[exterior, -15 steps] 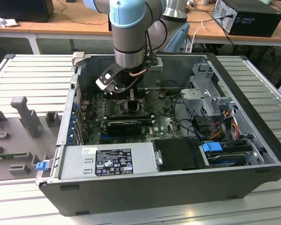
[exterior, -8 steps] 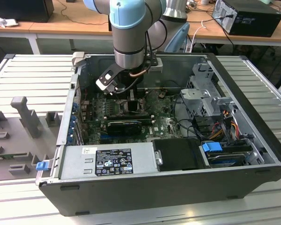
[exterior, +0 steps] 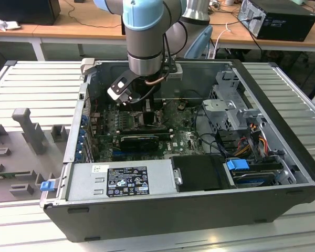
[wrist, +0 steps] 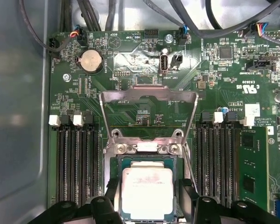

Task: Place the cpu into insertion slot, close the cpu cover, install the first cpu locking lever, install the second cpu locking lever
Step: 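Place the cpu into insertion slot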

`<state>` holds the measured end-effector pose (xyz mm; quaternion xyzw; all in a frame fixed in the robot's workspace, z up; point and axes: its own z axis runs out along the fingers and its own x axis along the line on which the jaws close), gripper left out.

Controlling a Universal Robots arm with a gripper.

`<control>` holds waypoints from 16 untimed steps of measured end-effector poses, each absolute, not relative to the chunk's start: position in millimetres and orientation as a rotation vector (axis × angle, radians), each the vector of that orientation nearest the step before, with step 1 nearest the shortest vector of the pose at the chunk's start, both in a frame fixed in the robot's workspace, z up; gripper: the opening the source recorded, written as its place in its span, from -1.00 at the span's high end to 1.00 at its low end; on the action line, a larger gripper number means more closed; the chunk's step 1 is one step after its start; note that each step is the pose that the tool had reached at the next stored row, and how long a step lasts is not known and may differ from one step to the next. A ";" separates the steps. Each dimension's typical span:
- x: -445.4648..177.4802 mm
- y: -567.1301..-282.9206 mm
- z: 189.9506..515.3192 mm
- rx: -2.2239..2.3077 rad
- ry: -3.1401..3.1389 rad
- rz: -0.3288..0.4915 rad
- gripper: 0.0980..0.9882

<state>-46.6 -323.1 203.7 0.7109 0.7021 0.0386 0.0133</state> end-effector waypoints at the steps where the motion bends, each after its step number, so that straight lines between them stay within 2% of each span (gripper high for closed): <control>1: -46.6 -323.1 205.5 2.214 2.187 0.120 -0.16; 4: -46.6 -323.1 209.2 2.214 2.187 0.120 -0.13; 5: -46.6 -323.1 210.5 2.214 2.187 0.120 0.02; 7: -46.6 -323.1 213.4 2.215 2.188 0.119 0.57; 8: -46.6 -323.1 214.3 2.215 2.188 0.119 0.57; 11: -46.6 -323.1 216.3 2.215 2.188 0.119 0.97; 16: -46.6 -323.1 220.0 2.215 2.188 0.119 0.98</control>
